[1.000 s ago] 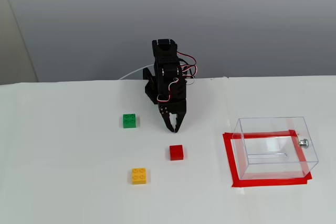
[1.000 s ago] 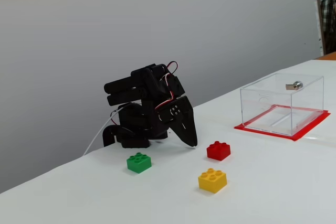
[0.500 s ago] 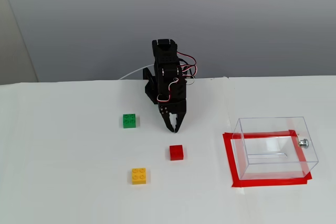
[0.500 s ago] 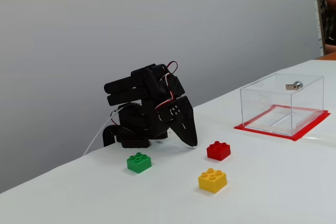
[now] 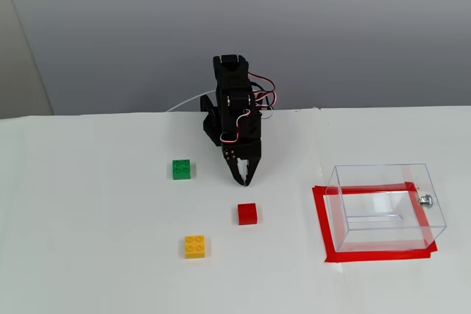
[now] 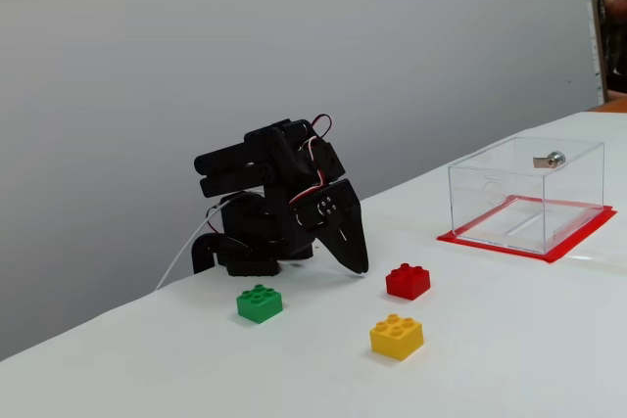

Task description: Pick the red lego brick and place it into the transparent box

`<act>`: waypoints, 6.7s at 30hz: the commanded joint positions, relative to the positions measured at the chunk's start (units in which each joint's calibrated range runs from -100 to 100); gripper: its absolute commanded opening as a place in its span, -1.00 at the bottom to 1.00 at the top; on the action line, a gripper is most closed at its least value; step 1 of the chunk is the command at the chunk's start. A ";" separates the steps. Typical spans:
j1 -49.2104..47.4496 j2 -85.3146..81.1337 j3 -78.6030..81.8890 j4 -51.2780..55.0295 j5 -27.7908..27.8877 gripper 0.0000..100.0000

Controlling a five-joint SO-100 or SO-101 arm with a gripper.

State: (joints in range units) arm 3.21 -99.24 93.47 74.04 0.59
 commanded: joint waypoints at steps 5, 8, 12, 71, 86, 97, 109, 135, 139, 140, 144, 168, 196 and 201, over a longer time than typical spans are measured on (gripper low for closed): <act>-0.06 -0.42 -1.24 0.29 0.14 -0.97; -0.06 0.00 -1.70 0.20 0.20 -0.97; -0.06 0.09 -2.06 0.20 0.14 -0.97; -2.21 56.43 -37.32 -21.99 -0.22 -0.97; 0.75 59.32 -37.86 -22.08 -0.06 -0.47; -2.50 65.68 -39.85 -23.30 0.30 -0.43; -6.64 68.73 -40.12 -26.86 0.30 -0.43; -6.27 81.80 -42.56 -33.83 -0.17 -0.45; -6.27 82.31 -42.56 -33.83 -0.12 -0.45; -6.27 82.40 -42.56 -33.83 -0.12 -0.45; -6.27 82.40 -42.56 -33.83 -0.17 -0.46; -6.35 78.49 -43.29 -33.04 -0.01 -0.86; -11.89 61.18 -72.76 -7.98 0.35 -0.86; -14.11 64.66 -77.28 -5.11 0.35 -0.86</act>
State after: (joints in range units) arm -9.72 -35.81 20.12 67.52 0.78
